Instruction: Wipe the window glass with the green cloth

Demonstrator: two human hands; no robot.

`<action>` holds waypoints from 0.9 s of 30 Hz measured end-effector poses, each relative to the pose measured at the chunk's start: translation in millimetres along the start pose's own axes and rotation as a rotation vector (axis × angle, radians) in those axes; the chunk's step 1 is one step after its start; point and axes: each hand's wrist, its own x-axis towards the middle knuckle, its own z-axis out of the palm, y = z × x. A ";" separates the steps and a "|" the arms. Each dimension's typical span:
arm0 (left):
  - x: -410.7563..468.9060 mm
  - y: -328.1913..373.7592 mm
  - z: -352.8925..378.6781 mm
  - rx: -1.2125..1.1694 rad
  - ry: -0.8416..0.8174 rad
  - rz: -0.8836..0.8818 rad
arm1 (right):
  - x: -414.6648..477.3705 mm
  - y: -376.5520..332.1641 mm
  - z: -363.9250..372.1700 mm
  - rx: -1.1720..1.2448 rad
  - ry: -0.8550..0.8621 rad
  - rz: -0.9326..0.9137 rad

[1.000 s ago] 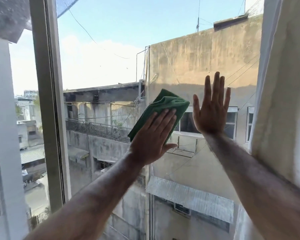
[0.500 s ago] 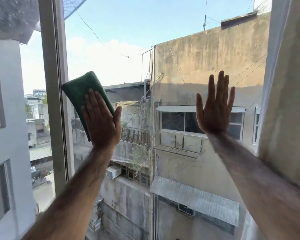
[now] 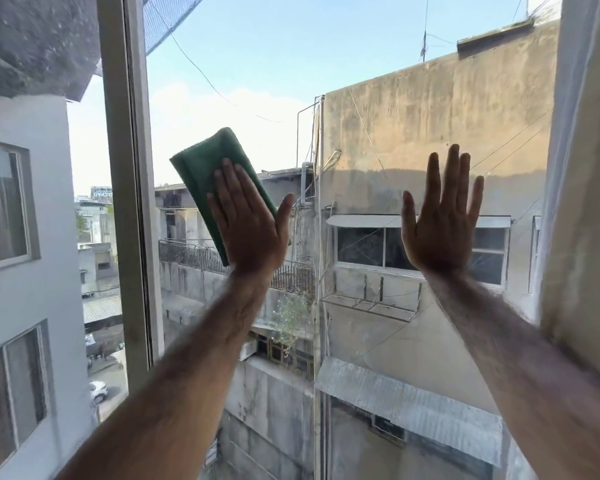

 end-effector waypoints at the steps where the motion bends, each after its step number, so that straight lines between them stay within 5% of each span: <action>1: 2.3 17.0 0.8 -0.029 0.002 -0.025 | -0.3 0.1 -0.3 0.000 0.001 -0.002; 11: -36.3 5.5 -13.7 -0.122 0.009 0.516 | -1.0 -0.7 -1.1 0.004 0.009 -0.011; 19: 25.1 1.6 -31.7 -0.113 0.109 0.500 | -2.0 -1.0 -2.2 -0.012 0.001 -0.009; 27: 39.8 5.6 -55.5 -0.151 -0.121 0.265 | -1.1 1.6 -1.1 -0.030 -0.029 -0.024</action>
